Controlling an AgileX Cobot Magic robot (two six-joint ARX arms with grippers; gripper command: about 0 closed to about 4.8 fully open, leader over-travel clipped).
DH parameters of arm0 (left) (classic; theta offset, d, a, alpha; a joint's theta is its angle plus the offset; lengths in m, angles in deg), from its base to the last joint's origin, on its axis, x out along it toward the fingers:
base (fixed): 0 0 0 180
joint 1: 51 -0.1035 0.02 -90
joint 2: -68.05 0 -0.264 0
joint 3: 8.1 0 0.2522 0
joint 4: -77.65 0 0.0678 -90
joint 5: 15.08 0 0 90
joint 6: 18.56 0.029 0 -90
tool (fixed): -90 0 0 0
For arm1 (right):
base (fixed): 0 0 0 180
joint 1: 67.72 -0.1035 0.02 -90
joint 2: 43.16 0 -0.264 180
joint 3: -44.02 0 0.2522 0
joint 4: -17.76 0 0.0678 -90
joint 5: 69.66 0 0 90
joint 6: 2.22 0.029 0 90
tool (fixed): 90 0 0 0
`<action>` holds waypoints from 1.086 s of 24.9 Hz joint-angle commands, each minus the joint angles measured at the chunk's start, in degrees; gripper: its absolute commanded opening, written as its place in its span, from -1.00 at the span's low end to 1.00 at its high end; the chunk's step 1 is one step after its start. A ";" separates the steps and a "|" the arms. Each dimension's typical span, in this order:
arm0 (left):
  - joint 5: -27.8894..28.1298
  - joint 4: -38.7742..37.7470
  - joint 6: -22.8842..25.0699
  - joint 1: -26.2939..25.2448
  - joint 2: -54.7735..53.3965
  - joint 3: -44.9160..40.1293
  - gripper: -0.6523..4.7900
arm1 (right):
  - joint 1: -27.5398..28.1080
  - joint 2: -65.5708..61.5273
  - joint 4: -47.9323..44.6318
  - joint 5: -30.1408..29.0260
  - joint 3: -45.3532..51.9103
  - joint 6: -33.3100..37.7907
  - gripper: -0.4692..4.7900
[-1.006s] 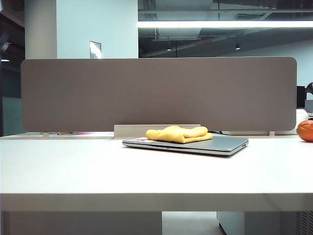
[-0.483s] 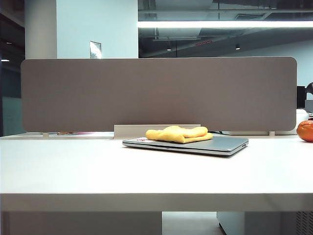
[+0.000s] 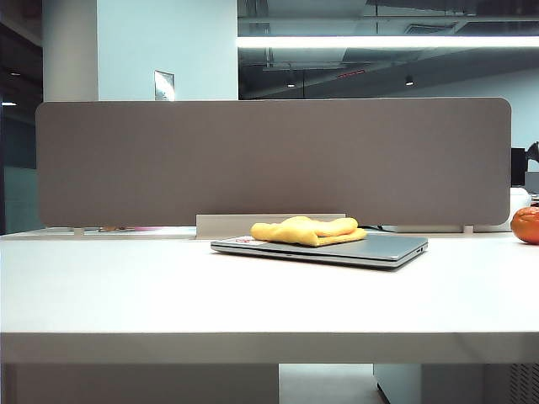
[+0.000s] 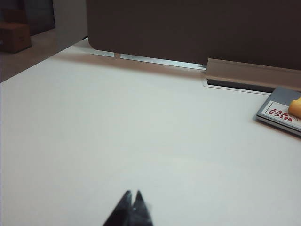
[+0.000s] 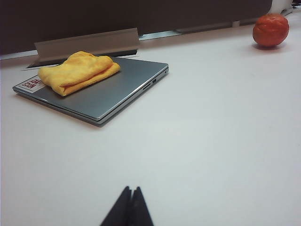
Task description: Pick up the yellow rag and put it over the laptop.
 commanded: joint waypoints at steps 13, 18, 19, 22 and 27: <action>-3.43 -5.95 0.22 2.19 8.24 -0.48 -0.78 | 0.02 0.09 -0.87 0.28 0.31 -0.04 -0.82; -4.24 -6.80 0.24 2.86 8.24 -0.48 -0.78 | 0.02 0.11 -0.79 0.31 0.31 -0.04 -0.82; -4.24 -6.93 0.24 2.97 8.24 -0.48 -0.78 | 0.02 0.11 -0.74 0.28 0.31 -0.02 -0.82; -4.24 -7.26 0.22 2.99 8.24 -0.48 -0.78 | 0.02 0.11 -0.74 0.28 0.31 -0.02 -0.82; -4.22 -7.26 0.22 2.99 8.24 -0.48 -0.78 | 0.02 0.11 -0.74 0.28 0.31 -0.02 -0.82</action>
